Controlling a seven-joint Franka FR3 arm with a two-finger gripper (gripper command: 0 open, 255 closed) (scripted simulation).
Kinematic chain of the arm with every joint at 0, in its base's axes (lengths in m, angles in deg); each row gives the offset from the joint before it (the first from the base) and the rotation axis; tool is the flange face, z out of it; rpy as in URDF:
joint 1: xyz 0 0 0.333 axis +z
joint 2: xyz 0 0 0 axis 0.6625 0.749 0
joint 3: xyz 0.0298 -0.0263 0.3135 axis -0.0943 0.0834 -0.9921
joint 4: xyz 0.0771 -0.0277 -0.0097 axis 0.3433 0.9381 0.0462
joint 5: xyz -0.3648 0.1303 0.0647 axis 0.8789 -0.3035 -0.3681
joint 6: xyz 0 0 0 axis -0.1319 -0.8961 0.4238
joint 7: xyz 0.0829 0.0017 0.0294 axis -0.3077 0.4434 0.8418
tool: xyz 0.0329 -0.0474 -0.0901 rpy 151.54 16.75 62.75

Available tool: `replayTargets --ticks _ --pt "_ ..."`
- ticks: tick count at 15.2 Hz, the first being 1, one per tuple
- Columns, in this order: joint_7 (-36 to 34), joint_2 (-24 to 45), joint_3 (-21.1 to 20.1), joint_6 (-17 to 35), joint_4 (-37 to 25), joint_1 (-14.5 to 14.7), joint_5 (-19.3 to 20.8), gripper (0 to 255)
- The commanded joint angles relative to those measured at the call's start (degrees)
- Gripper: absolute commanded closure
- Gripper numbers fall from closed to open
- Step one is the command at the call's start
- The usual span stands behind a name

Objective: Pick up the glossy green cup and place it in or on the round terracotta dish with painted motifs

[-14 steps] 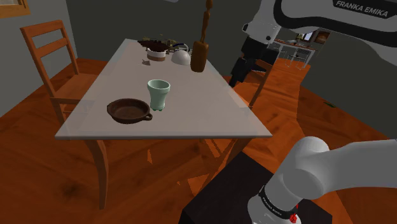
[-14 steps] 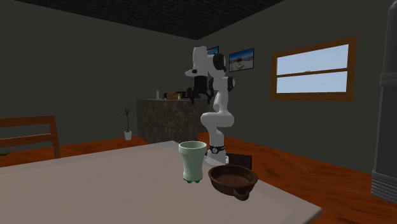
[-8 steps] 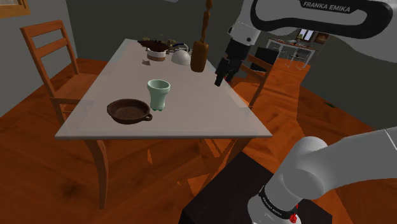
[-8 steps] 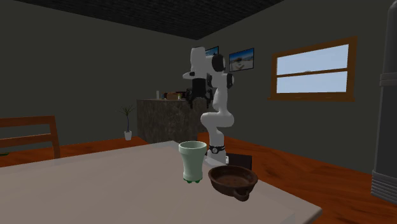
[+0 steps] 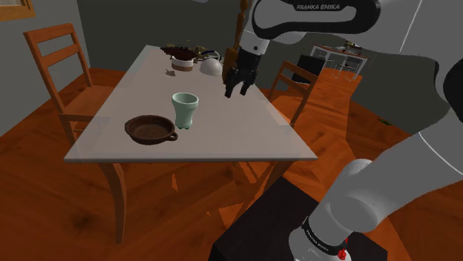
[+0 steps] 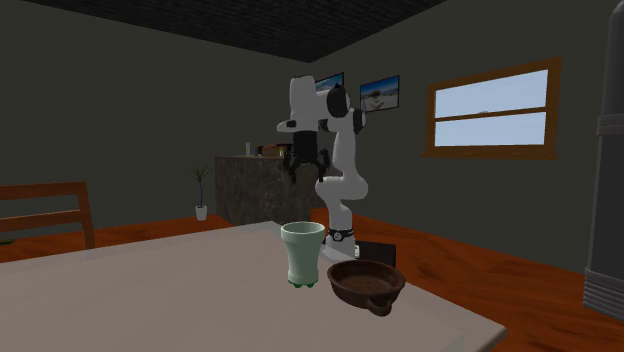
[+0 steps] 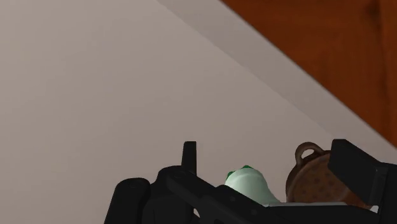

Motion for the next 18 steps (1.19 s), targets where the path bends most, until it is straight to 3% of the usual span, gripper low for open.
replayTargets --ticks 1,8,14,18 --pt "-1.2 5.1 -0.3 1.2 -3.7 0.2 -0.6 0" --pt "-4.1 21.2 -0.4 2.8 -17.1 0.3 -2.2 0" --pt "-6.6 35.9 -0.4 1.3 -32.6 0.1 -3.5 0" --pt "-6.5 36.5 -0.5 3.4 -31.1 0.2 -3.6 0"
